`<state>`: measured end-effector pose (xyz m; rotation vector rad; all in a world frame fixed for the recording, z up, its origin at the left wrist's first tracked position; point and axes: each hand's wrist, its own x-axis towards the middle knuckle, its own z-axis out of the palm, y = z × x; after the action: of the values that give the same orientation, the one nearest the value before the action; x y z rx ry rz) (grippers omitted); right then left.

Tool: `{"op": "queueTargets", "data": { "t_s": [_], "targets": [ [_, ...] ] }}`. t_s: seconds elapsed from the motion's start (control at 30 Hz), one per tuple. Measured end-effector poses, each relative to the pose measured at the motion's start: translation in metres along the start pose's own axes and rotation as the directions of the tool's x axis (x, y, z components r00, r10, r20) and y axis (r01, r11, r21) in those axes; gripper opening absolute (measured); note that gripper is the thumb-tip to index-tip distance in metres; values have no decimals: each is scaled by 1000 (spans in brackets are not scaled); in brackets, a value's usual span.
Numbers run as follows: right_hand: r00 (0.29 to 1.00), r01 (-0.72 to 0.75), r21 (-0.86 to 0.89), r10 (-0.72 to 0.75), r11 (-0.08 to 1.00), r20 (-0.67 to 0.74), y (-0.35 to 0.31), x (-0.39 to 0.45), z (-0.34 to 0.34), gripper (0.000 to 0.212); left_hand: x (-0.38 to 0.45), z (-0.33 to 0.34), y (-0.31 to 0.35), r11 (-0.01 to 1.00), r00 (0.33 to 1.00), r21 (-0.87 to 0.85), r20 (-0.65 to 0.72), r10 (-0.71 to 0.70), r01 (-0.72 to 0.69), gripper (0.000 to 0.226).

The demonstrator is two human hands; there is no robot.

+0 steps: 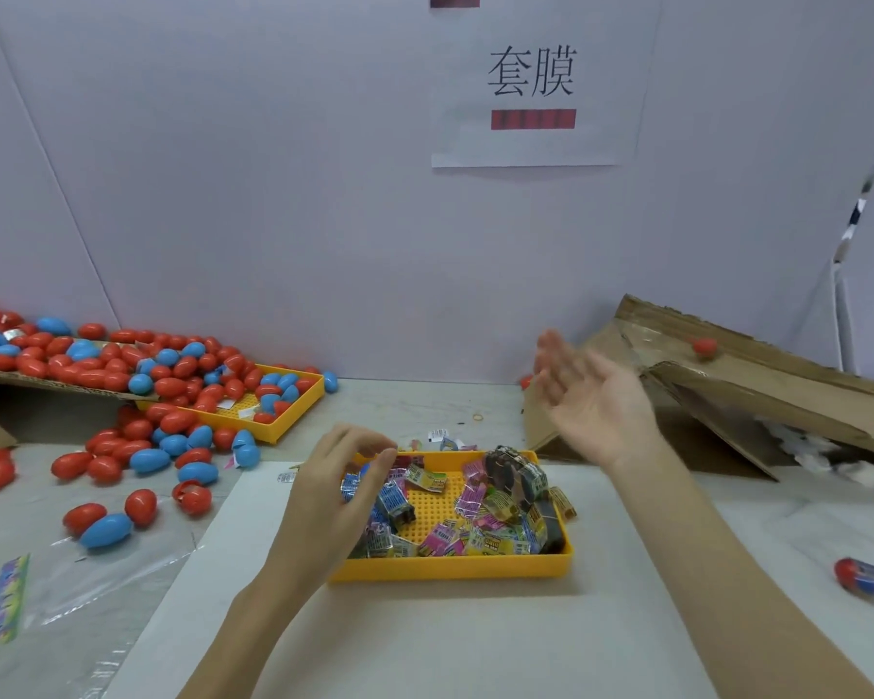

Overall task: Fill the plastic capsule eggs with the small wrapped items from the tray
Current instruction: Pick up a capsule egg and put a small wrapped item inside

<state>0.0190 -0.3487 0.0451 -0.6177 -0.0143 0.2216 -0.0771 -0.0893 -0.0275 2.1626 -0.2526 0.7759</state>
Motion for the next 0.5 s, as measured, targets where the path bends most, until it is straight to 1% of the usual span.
{"op": "queueTargets", "data": {
  "t_s": [0.07, 0.13, 0.23, 0.3, 0.33, 0.4, 0.5],
  "targets": [
    [995, -97, -145, 101, 985, 18, 28, -11, -14, 43, 1, 3, -4, 998, 999, 29, -13, -50, 50, 17],
    [990, -127, -253, 138, 959, 25, 51, -21, -22, 45, 0, 4, -10, 990, 991, 56, -33, -131, 133, 9],
    [993, -82, -465, 114, 881, 41, 77, -28, -23, 48, 3, 1, -20, 954, 955, 94, -109, -276, 286, 11],
    [995, -34, -615, 85, 788, 54, 90, -30, -21, 48, 15, -4, -29, 906, 910, 111, -131, -393, 408, 22],
    [995, -14, -673, 75, 739, 62, 95, -30, -21, 46, 26, -6, -36, 879, 890, 142, -114, -442, 454, 30],
    [995, 15, -734, 59, 679, 75, 100, -32, -20, 43, 54, -11, -53, 822, 863, 272, -74, -500, 500, 41],
    [995, 34, -728, 44, 685, 88, 101, -31, -21, 43, 97, -21, -81, 763, 858, 420, -85, -506, 491, 43]
  ]
}}
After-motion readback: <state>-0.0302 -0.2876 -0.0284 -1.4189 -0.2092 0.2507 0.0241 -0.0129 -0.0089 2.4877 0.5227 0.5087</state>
